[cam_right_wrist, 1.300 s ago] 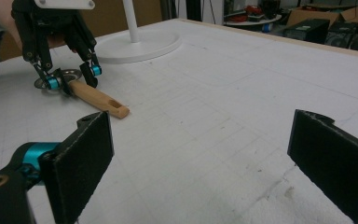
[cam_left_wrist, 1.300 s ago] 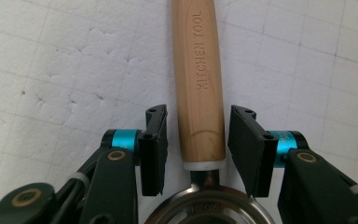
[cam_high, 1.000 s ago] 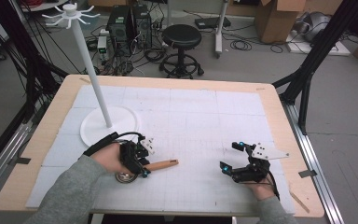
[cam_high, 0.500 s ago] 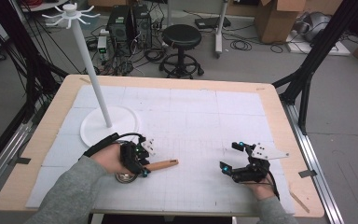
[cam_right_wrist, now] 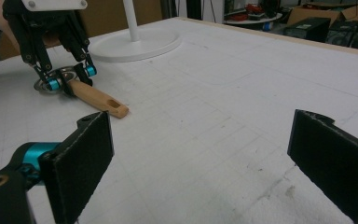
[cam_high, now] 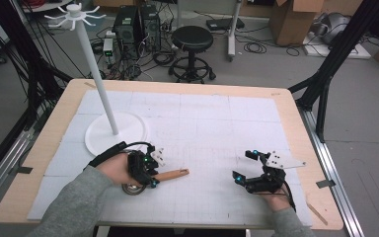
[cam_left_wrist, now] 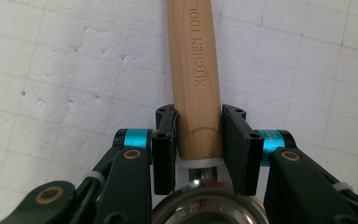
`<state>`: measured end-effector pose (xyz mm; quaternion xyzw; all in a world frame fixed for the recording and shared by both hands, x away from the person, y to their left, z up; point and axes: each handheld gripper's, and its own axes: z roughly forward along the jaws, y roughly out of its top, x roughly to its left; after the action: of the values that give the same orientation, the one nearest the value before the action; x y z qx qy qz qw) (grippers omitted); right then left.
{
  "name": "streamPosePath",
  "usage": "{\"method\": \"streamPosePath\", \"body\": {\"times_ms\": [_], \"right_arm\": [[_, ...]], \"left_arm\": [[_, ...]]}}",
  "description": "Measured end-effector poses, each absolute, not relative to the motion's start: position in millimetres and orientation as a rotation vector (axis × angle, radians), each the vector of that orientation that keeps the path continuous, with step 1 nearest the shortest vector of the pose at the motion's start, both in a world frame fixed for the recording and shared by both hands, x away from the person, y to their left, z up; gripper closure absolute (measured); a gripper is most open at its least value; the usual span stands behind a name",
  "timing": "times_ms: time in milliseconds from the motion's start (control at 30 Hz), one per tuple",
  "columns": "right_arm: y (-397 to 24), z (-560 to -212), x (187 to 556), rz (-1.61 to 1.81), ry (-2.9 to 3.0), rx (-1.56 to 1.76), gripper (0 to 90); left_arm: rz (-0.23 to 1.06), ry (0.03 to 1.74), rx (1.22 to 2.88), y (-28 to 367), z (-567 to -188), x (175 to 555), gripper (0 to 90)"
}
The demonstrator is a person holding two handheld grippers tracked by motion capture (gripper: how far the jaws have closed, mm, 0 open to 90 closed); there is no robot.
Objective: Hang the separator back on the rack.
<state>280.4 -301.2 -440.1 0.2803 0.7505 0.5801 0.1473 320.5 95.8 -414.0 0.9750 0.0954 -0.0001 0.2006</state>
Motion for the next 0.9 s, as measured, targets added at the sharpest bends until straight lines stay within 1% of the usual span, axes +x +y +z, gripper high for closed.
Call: {"method": "streamPosePath", "body": {"times_ms": [467,667,900], "right_arm": [[-300.6,-440.5,281.1,1.665,2.16,0.797,6.1],[-300.1,-440.4,280.5,1.666,2.165,0.804,6.1],[-300.6,-440.5,281.1,1.67,2.159,0.798,6.1]], "left_arm": [[0.006,0.26,2.728,95.3,-414.2,320.8,66.8],[0.03,0.284,2.737,93.1,-413.5,318.4,68.1],[0.062,0.273,2.735,93.9,-411.7,316.1,68.7]]}}
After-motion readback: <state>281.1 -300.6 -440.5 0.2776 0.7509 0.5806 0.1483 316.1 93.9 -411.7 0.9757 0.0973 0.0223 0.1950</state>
